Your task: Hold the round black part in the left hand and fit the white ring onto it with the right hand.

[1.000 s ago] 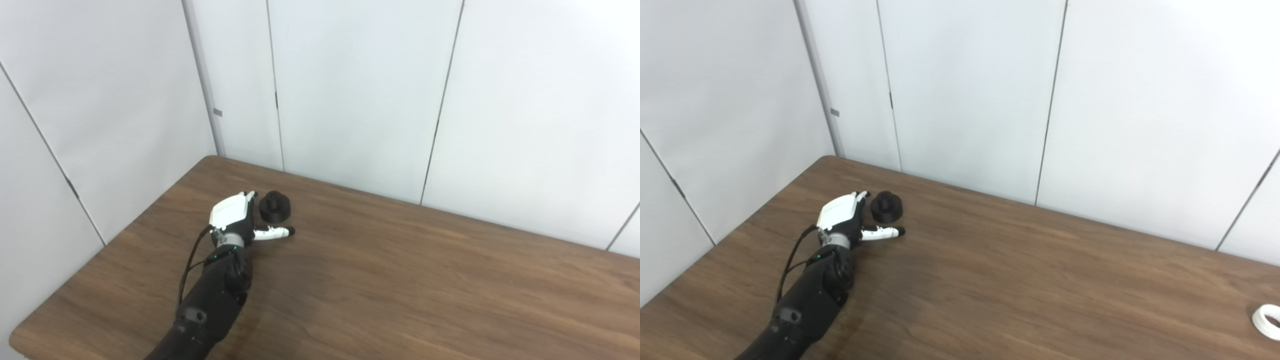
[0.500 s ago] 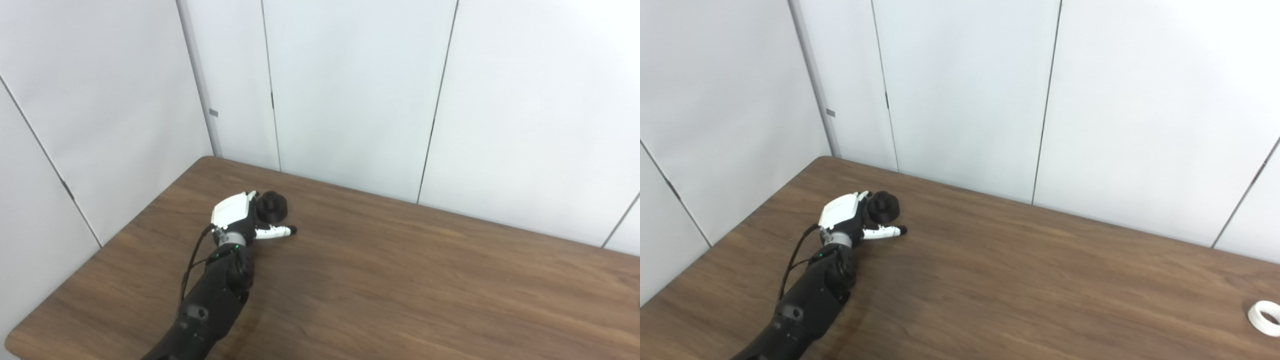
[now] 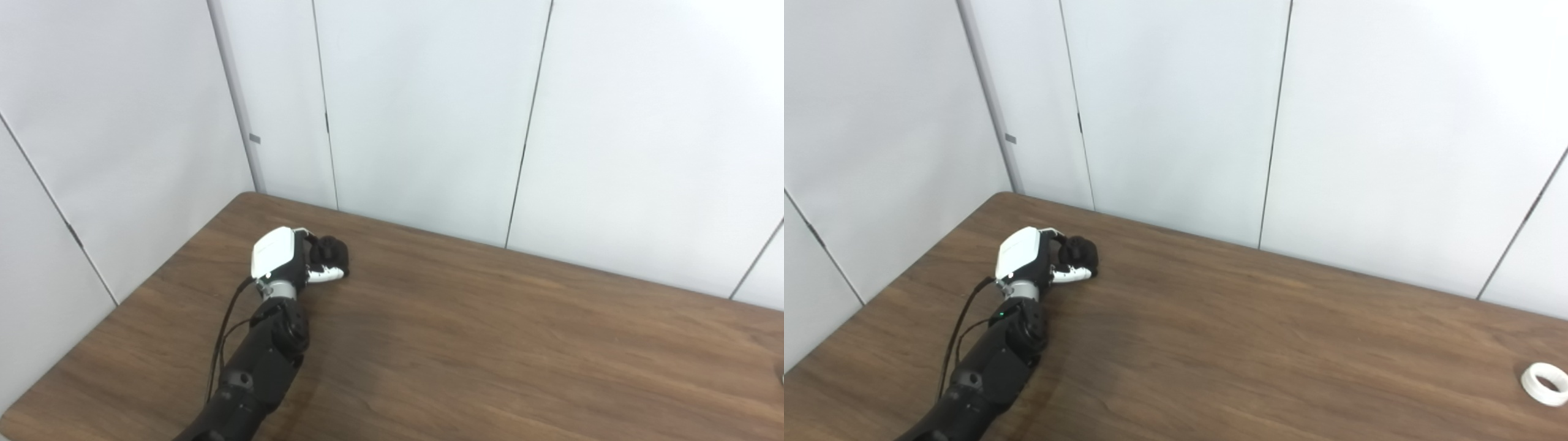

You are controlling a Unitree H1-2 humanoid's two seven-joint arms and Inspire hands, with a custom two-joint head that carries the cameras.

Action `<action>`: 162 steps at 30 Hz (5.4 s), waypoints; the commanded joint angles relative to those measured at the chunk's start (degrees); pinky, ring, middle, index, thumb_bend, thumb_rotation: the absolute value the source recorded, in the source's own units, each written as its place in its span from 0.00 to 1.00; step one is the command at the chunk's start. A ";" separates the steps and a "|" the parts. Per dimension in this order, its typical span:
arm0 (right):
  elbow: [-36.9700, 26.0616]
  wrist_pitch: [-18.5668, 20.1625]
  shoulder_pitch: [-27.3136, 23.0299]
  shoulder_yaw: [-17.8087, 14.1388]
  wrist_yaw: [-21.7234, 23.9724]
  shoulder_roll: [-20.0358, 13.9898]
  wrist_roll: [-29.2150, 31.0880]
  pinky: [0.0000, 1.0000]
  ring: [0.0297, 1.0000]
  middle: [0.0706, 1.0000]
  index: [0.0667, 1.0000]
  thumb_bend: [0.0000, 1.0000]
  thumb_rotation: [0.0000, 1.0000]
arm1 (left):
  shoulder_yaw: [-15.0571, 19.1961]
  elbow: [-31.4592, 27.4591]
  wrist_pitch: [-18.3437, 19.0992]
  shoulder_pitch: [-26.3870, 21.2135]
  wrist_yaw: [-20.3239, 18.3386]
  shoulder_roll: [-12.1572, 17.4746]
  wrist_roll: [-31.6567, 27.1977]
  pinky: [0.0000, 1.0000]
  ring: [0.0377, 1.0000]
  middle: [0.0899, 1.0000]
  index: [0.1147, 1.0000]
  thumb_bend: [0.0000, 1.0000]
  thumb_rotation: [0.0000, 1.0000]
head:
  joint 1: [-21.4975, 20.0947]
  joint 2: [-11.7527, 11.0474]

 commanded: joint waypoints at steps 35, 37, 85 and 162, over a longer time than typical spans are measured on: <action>1.42 4.07 -3.44 2.73 -0.60 0.83 -0.67 0.93 0.99 1.00 0.97 0.68 1.00 | -11.64 -6.85 -13.05 2.01 -5.40 0.66 -0.64 0.91 0.83 0.76 0.41 0.52 0.05 | -7.32 0.96; 1.20 4.81 -4.20 2.84 -1.12 1.14 -0.80 0.92 0.98 0.99 0.96 0.68 1.00 | -13.36 -8.14 -13.25 2.58 -6.37 -0.14 0.16 0.94 0.84 0.77 0.41 0.52 0.05 | -7.80 0.89; 2.93 5.88 -13.90 8.79 -11.08 9.34 -8.91 0.81 0.93 0.95 0.90 0.71 0.94 | -29.64 -25.12 -27.15 10.36 -23.43 0.16 12.08 1.00 0.97 0.85 0.41 0.52 0.05 | -28.45 2.36; 12.61 33.93 -58.26 11.67 24.38 -32.95 -62.27 0.97 1.00 1.00 0.85 1.00 0.39 | -24.24 -22.51 -38.93 11.94 -25.24 2.74 5.62 1.00 0.96 0.87 0.41 0.51 0.05 | -57.24 2.52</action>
